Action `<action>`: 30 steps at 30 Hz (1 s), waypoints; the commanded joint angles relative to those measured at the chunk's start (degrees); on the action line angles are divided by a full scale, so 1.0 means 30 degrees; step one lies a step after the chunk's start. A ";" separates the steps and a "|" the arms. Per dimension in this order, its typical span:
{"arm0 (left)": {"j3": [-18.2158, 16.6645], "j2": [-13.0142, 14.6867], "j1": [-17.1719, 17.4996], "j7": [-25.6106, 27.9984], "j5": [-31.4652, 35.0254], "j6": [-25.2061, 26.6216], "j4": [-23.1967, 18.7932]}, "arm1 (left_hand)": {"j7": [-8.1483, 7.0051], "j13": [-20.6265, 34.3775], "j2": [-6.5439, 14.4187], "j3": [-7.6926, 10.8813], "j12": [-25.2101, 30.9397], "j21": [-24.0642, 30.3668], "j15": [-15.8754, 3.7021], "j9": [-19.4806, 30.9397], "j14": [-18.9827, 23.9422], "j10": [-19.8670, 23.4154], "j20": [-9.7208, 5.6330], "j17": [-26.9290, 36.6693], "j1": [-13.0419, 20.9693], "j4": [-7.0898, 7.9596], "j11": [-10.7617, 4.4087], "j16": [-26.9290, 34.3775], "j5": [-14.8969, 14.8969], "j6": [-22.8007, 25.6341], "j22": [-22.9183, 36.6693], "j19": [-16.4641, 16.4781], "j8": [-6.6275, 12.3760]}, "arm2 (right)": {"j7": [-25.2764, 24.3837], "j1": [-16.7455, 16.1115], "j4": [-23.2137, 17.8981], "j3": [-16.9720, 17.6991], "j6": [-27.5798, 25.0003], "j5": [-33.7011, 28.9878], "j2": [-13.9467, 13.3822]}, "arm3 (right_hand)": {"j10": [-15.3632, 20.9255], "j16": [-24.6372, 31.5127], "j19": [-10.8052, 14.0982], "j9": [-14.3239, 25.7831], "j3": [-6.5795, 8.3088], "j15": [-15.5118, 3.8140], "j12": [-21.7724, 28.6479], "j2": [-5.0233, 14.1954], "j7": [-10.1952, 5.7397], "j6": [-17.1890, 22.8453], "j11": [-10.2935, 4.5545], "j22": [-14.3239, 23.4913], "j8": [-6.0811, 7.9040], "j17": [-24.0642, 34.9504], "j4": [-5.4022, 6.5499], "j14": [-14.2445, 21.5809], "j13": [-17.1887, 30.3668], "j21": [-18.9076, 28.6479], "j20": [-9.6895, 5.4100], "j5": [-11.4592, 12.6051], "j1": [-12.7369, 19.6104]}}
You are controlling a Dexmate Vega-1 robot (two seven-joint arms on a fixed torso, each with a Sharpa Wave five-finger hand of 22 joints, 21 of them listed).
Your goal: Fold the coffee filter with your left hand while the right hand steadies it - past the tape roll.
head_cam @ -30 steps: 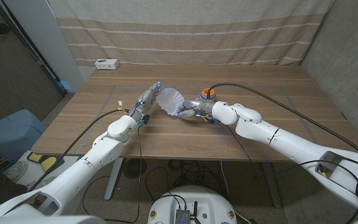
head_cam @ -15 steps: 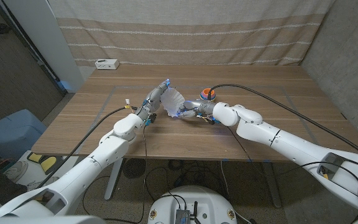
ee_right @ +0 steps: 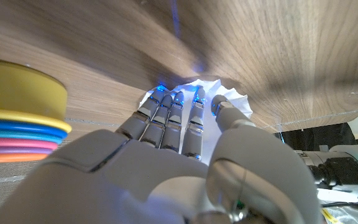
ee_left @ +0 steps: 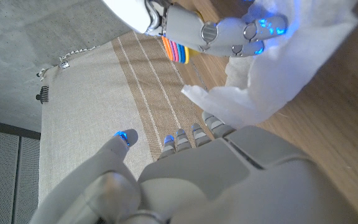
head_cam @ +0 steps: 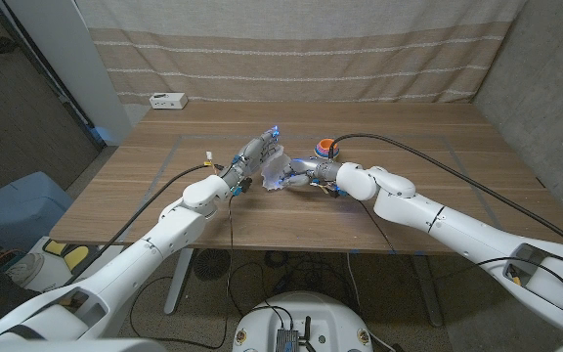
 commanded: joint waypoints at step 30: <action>-0.0471 -0.1132 0.0927 0.4796 0.4888 -0.4259 -0.0079 | -0.1095 0.0072 0.0062 0.0240 0.0126 -0.0305 -0.0458 0.0095 0.0926 0.1079 0.0272 -0.0042 0.0199 -0.0343 -0.0239 -0.0077 -0.0032 0.2596 -0.0012 0.0481 0.0424 | 0.0095 -0.0151 -0.0102 0.0145 -0.0396 0.0270 -0.0146 | 0.0304 0.0217 0.0277 0.0114 -0.0040 -0.0029 -0.0055 -0.0001 0.0033 0.0216 0.0024 0.0083 -0.0098 0.0171 0.0203 0.0232 0.0054 0.0039 -0.0019 0.0074 0.0250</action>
